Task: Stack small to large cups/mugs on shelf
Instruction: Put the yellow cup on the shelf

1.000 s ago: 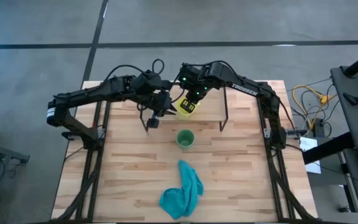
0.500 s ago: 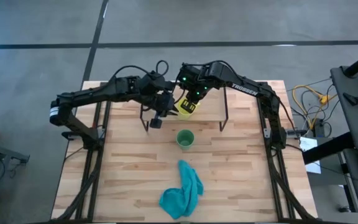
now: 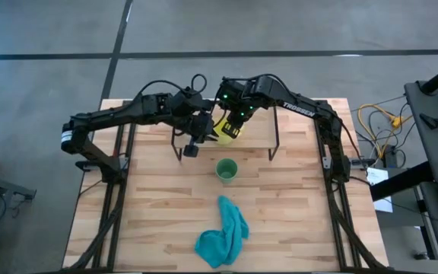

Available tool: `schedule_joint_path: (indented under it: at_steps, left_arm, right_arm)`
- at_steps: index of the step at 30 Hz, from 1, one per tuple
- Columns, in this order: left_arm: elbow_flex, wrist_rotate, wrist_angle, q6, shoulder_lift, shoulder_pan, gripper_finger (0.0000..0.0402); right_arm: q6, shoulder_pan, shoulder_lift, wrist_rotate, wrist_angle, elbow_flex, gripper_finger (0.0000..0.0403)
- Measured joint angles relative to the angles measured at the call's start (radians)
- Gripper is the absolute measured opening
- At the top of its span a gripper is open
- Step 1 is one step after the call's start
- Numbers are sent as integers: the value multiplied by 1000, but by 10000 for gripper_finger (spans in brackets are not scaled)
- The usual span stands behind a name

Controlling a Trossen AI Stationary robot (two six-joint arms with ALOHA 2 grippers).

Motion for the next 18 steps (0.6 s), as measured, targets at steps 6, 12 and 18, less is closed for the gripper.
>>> schedule_joint_path:
  at_steps: [6, 12, 18]
  left_arm:
    - [0, -3, 0, 0, 0, 0, 46]
    - [0, -3, 1, 2, 0, 0, 46]
    - [0, -1, -1, -16, 1, -1, 46]
  right_arm:
    - [11, 0, -1, 0, 1, 0, 77]
    - [11, 0, -6, 0, 5, 0, 71]
    - [19, 1, -38, -1, 60, 0, 69]
